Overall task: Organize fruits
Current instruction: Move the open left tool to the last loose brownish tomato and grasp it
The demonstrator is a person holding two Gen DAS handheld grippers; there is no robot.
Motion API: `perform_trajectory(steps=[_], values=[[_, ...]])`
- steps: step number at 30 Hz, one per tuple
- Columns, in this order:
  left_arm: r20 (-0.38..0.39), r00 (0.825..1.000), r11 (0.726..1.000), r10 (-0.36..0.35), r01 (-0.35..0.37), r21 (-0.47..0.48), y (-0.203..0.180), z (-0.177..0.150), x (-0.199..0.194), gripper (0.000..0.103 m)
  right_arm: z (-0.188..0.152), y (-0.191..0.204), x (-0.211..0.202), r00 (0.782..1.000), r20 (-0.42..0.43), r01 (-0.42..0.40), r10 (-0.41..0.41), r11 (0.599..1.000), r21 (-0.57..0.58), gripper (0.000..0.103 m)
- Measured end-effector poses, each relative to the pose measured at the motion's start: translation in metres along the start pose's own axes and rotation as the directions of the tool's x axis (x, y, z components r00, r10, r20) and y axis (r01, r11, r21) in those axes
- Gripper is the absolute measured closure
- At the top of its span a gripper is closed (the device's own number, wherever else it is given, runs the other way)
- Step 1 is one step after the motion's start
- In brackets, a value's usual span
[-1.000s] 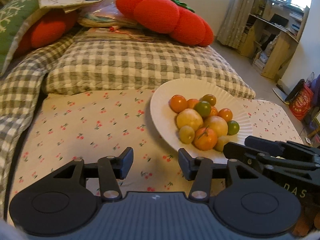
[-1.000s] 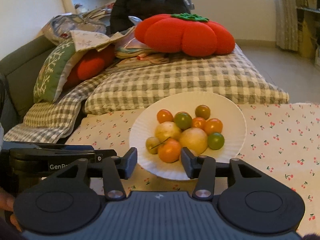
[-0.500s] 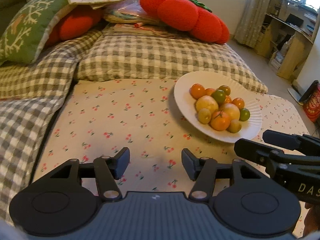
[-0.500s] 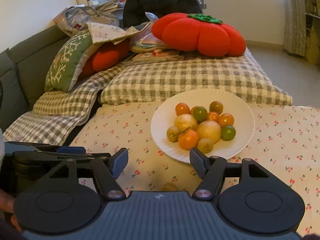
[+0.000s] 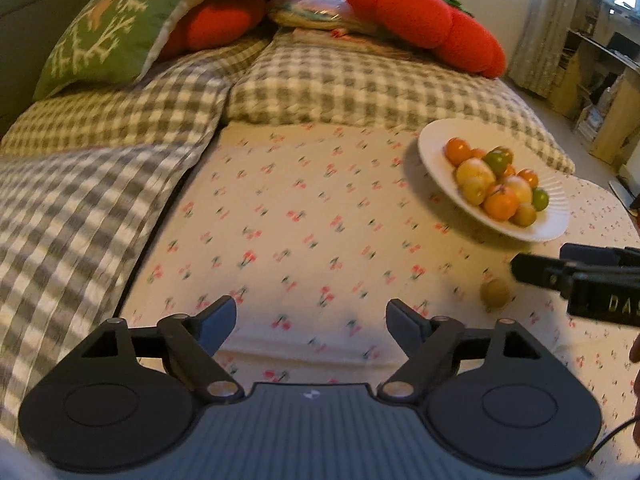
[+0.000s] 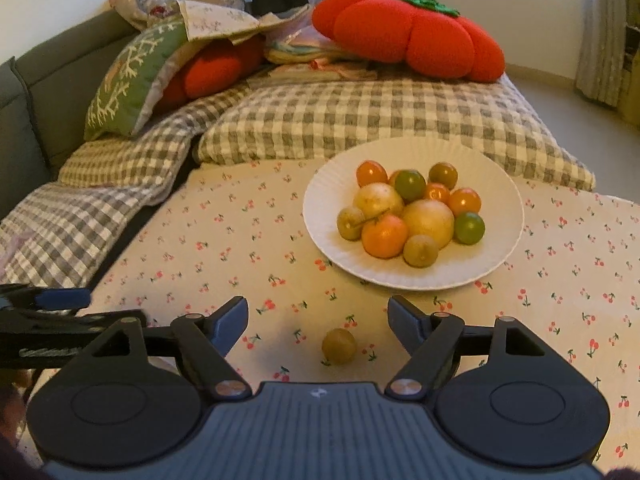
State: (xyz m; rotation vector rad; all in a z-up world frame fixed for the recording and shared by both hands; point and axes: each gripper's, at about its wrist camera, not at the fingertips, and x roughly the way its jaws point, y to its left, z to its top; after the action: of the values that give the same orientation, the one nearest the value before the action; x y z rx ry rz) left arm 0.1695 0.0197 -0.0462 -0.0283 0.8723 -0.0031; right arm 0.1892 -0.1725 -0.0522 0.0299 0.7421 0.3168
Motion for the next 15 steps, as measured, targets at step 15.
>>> perform_trajectory(steps=[15], values=[[-0.053, 0.998, 0.984, -0.043, 0.033, -0.174, 0.041, -0.040, -0.011, 0.008, -0.007, 0.004, 0.014, 0.997, -0.075, 0.033, -0.034, 0.999, -0.016, 0.021]])
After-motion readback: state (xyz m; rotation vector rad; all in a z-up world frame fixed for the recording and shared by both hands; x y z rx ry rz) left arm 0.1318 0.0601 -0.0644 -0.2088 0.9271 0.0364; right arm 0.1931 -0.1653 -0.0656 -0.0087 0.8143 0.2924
